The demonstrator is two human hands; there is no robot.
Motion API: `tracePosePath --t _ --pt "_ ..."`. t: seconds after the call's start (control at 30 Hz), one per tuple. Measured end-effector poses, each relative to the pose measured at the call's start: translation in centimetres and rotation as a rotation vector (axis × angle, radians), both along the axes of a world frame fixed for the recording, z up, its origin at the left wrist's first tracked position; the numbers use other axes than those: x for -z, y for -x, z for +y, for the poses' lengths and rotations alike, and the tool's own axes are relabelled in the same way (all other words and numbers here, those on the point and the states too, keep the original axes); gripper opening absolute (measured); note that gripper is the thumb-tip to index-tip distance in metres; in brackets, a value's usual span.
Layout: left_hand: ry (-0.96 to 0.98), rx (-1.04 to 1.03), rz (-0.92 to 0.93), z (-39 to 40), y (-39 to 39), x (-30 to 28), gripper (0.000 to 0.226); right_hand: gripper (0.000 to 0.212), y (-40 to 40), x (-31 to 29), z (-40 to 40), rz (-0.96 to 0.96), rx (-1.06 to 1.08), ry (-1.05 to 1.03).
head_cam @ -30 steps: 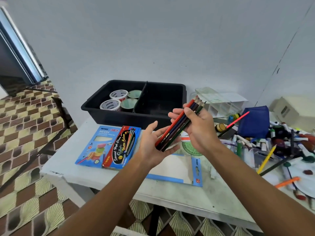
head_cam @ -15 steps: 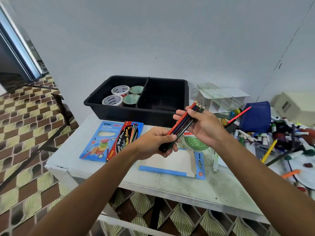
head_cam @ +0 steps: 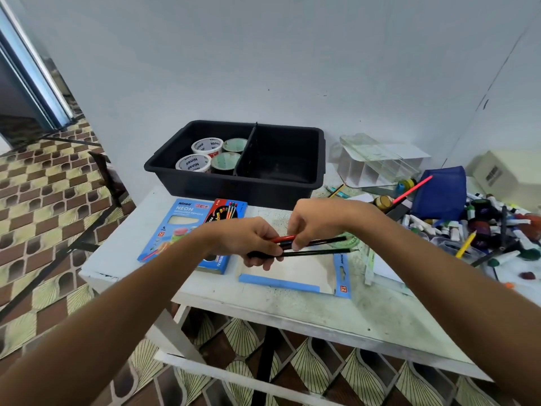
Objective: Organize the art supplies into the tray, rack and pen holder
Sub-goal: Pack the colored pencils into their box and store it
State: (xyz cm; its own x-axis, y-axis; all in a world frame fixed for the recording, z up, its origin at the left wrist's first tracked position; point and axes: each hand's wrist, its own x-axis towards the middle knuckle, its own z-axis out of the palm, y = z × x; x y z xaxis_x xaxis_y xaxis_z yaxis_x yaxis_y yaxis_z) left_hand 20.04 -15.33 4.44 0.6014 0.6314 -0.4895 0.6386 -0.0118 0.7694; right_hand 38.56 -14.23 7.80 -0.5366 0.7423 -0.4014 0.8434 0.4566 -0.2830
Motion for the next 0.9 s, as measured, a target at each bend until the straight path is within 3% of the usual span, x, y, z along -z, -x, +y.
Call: tracePosePath --t 0.13,0.2,0.37,0.57,0.67,0.73,0.9 --pt "-0.024 0.084 0.154 0.1 0.5 -0.5 0.018 0.006 1.0 0.8 0.8 0.090 0.026 0.466" --pt "-0.030 0.095 0.178 0.2 0.9 -0.5 0.017 0.007 1.2 1.5 1.1 0.137 0.041 0.553" --pt "-0.169 0.052 0.176 0.5 2.0 -0.1 0.008 0.009 0.9 3.4 1.9 0.298 0.102 0.628" --pt "-0.501 -0.379 0.105 0.5 4.9 2.7 0.033 0.010 -0.6 5.1 2.8 0.672 0.405 0.601" --pt "-0.664 -0.332 0.224 -0.3 5.5 4.7 0.026 0.012 0.2 6.2 2.9 0.858 0.553 0.588" --pt "-0.764 -0.248 0.364 -0.9 5.1 5.7 0.027 0.012 1.0 6.8 2.5 0.807 0.572 0.593" --pt "-0.805 -0.262 0.486 -1.3 4.5 7.2 0.035 0.012 2.2 7.5 2.1 0.378 0.441 0.426"
